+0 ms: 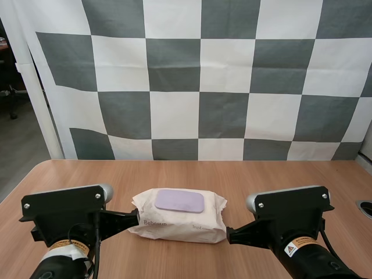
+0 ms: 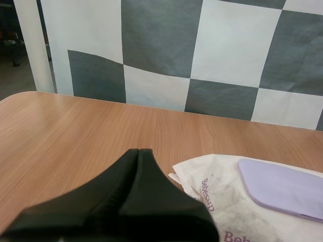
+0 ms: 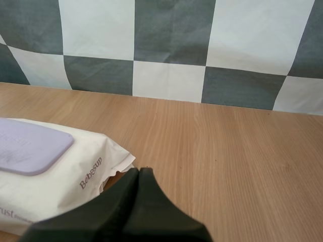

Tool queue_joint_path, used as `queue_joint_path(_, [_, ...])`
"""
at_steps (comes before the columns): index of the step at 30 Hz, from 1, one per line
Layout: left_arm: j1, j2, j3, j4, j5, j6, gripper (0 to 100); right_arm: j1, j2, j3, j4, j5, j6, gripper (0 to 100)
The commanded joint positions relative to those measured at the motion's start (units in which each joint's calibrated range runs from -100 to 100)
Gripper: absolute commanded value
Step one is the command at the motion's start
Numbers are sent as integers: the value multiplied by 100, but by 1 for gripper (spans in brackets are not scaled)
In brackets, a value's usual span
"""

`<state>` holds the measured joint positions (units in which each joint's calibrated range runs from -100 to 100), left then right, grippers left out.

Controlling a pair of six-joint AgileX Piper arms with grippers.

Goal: Open the wet wipes lid

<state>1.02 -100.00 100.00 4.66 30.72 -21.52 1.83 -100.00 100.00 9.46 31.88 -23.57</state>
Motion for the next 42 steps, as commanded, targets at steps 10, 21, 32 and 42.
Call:
queue_joint_path(10, [-214, 0, 0, 24, -4, -2, 0, 113, 0, 0, 1, -2, 6, 0])
queue_joint_path(21, [-214, 0, 0, 24, -4, -2, 0, 113, 0, 0, 190, -2, 6, 0])
queue_joint_path(32, [-213, 0, -947, 189, 750, -2, 0, 113, 0, -528, -96, -103, -17, 0])
queue_joint_path(42, [-213, 0, -2607, 585, 1097, -2, 0, 113, 0, -2699, 196, 905, -8, 0])
